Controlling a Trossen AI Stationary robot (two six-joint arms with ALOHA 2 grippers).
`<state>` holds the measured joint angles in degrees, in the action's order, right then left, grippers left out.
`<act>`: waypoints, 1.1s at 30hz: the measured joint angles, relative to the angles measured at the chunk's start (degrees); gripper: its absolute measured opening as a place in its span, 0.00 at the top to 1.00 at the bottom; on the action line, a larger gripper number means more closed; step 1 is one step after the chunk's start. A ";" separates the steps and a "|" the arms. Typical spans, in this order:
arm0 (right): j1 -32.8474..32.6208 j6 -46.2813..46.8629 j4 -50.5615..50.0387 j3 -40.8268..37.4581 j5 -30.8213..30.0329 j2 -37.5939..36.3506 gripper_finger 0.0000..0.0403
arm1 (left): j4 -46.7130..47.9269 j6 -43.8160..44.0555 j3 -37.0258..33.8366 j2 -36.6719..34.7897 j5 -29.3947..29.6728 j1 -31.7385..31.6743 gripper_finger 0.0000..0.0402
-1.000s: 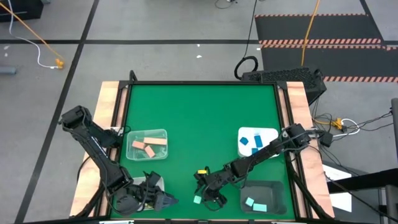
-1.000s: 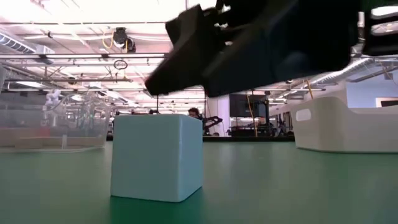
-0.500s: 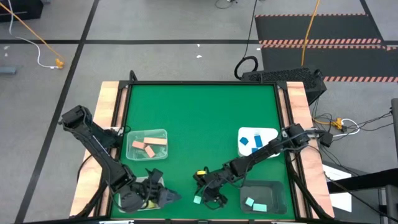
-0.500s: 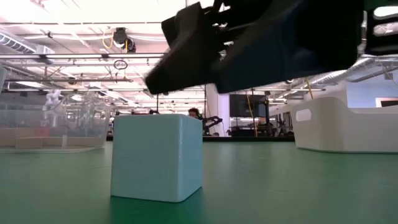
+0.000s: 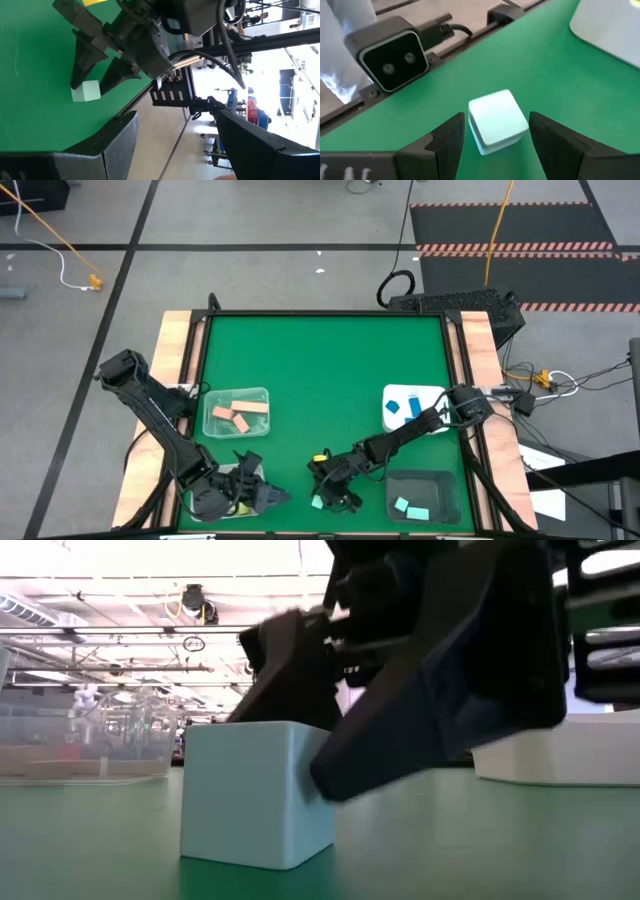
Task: Sort & place blocks by color
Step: Put the light blue block into the black bin
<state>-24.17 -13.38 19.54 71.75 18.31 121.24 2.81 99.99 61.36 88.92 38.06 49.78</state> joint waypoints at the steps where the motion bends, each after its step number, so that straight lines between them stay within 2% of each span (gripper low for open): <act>1: 0.10 0.68 0.18 0.00 0.01 0.37 0.47 | -0.01 0.10 0.00 0.00 -0.02 0.00 0.33; 7: 0.21 3.84 0.16 0.00 -0.06 0.53 0.52 | 0.02 0.18 0.00 0.00 -0.02 0.00 0.33; 13: 0.21 8.01 -0.04 0.00 -0.22 0.56 0.72 | 0.04 -0.57 0.00 0.00 -0.02 0.00 0.33; 21: 0.43 11.21 -7.27 0.00 -1.92 -2.30 0.72 | 0.41 -2.61 0.00 0.00 -0.01 -0.03 0.33; 27: 1.73 12.32 -18.10 0.00 -9.67 -10.37 0.72 | 0.39 -4.64 0.00 0.00 0.00 -1.30 0.33; 33: 2.22 21.88 -34.07 -0.02 -15.58 -21.85 0.72 | 0.39 -7.11 0.00 0.00 0.00 -3.46 0.33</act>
<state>-21.96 8.49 -14.53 71.72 2.72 99.39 3.20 92.88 61.36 88.92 38.06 46.32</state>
